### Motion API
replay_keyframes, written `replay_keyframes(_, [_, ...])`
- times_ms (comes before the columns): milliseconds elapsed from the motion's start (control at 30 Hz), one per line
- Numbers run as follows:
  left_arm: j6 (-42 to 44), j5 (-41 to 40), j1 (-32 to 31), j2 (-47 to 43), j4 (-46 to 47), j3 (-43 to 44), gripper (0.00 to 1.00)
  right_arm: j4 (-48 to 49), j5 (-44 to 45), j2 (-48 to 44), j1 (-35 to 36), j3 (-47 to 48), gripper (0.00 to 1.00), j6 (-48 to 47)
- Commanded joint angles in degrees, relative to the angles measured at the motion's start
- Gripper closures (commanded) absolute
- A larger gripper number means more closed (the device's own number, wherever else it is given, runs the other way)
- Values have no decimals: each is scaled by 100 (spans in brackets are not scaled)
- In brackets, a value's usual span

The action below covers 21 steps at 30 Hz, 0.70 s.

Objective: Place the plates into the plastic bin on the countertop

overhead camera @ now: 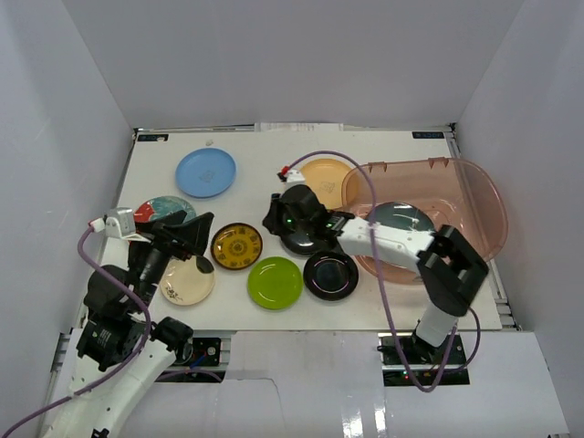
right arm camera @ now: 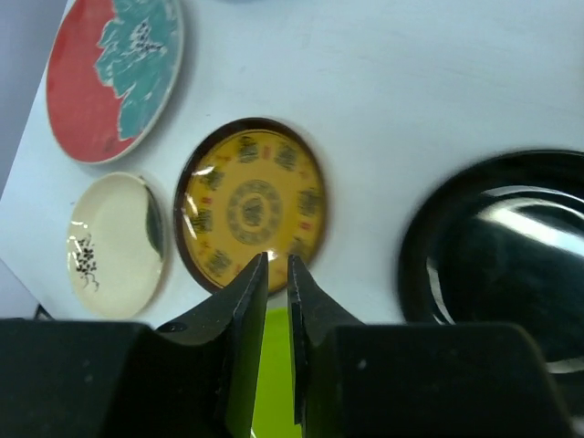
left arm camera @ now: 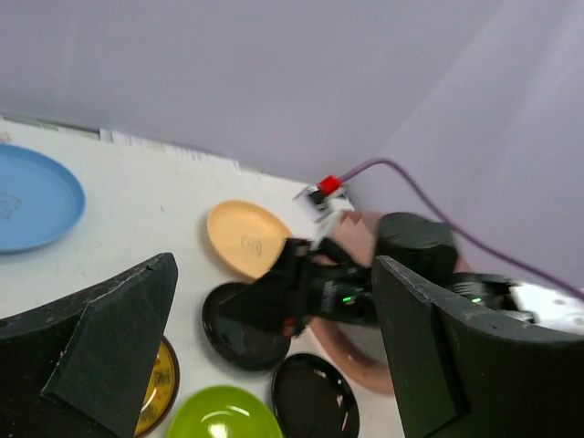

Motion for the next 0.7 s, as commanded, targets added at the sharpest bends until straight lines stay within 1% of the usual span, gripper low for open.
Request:
replay_keyframes(0, [-61, -621, -26, -165, 36, 1, 2, 743, -371, 1089, 317, 1435, 78, -119])
replay_keyframes(67, [-8, -595, -18, -60, 70, 72, 2, 637, -538, 1663, 474, 2080, 75, -137])
replay_keyframes(100, [27, -534, -26, -7, 97, 107, 2, 576, -582, 2206, 510, 2396, 74, -128])
replay_keyframes(133, [97, -508, -18, 107, 149, 168, 2, 454, -652, 2464, 537, 3008, 69, -102])
replay_keyframes(167, [132, -464, -18, 160, 237, 186, 2, 365, -662, 2736, 589, 3328, 66, -49])
replay_keyframes(200, [185, -437, -26, 213, 299, 187, 2, 277, -679, 3235, 607, 3644, 64, -23])
replay_keyframes(233, [273, -411, -18, 274, 360, 187, 2, 103, -653, 3448, 624, 4230, 59, 4])
replay_keyframes(300, [343, -437, -18, 310, 492, 152, 2, -74, -592, 4088, 625, 4779, 54, 109])
replay_keyframes(333, [379, -463, -26, 319, 527, 117, 2, -327, -548, 4266, 625, 5321, 52, 162])
replay_keyframes(433, [440, -525, -35, 248, 711, -137, 2, -453, -538, 4864, 625, 6009, 46, 328])
replay_keyframes(533, [423, -525, -27, 117, 844, -322, 2, -549, -731, 5409, 625, 6546, 45, 522])
replay_keyframes(567, [405, -516, -27, 82, 922, -428, 2, -715, -767, 5532, 625, 6783, 44, 575])
replay_keyframes(633, [379, -499, -35, 20, 993, -516, 2, -647, -846, 5727, 633, 6794, 45, 828])
replay_keyframes(667, [370, -455, -27, 2, 1046, -560, 2, -446, -864, 5796, 625, 6698, 45, 917])
